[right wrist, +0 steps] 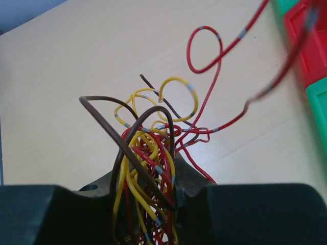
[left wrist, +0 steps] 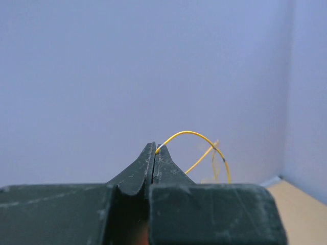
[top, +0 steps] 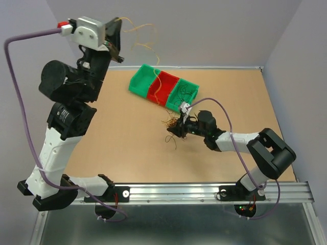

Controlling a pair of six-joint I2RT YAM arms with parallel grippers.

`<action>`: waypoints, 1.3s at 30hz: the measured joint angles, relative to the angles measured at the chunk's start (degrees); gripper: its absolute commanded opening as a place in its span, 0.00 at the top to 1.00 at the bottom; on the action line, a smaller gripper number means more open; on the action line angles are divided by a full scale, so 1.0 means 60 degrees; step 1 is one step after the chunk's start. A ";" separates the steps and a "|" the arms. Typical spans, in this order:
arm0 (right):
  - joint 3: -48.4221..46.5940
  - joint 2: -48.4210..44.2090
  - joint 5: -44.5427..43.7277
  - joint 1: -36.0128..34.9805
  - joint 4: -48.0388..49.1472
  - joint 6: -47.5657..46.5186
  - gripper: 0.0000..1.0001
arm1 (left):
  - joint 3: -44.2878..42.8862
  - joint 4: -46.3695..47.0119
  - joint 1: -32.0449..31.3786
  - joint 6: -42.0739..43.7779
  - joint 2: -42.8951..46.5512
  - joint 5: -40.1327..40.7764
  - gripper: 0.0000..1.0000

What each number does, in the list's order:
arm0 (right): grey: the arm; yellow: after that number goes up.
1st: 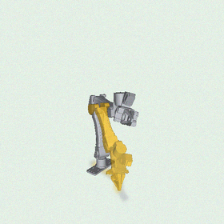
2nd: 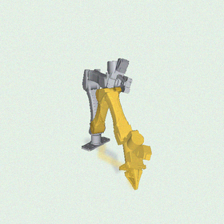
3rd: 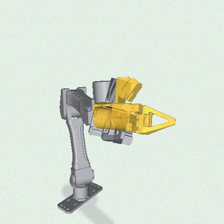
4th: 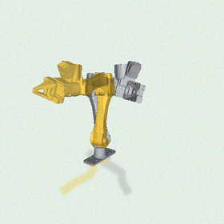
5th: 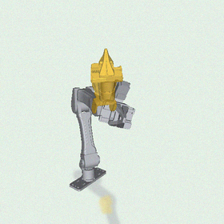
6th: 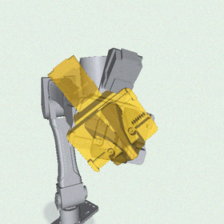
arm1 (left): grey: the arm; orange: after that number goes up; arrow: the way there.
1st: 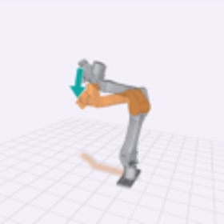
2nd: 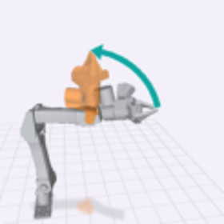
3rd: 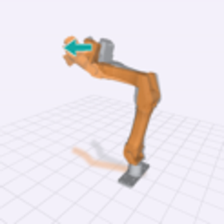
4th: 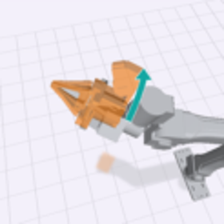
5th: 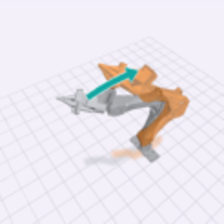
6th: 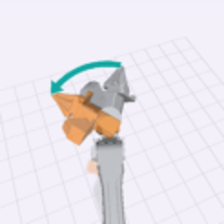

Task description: Untangle the cables

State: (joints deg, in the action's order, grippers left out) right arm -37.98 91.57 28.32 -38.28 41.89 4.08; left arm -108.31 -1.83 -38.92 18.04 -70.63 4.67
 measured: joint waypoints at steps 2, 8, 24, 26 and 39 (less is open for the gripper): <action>0.0353 -0.0386 -0.0160 0.0000 -0.0004 -0.0044 0.72 | -0.0200 0.0357 0.0018 0.0291 0.0084 0.1005 1.00; 0.1665 -0.2011 -0.1188 0.0000 -0.0076 -0.0186 0.70 | -0.0998 0.1126 0.0965 0.0980 -0.0437 0.2911 1.00; 0.2849 -0.7329 -0.3504 0.0000 -0.2401 0.0135 0.69 | 0.0310 0.1107 0.2732 0.0750 -0.3326 0.1093 1.00; 0.2849 -0.7850 -0.3945 0.0000 -0.2911 0.0321 0.69 | 0.0918 0.1308 0.2918 0.0583 -0.3767 0.0681 1.00; 0.2849 -0.9402 -0.5104 0.0000 -0.4186 0.0969 0.72 | 0.0255 0.2102 0.2962 -0.0062 -0.6663 -0.0907 1.00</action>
State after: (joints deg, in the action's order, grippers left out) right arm -20.88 35.16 -2.31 -38.28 16.78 9.89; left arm -106.78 10.79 -21.15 17.67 -110.61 -0.78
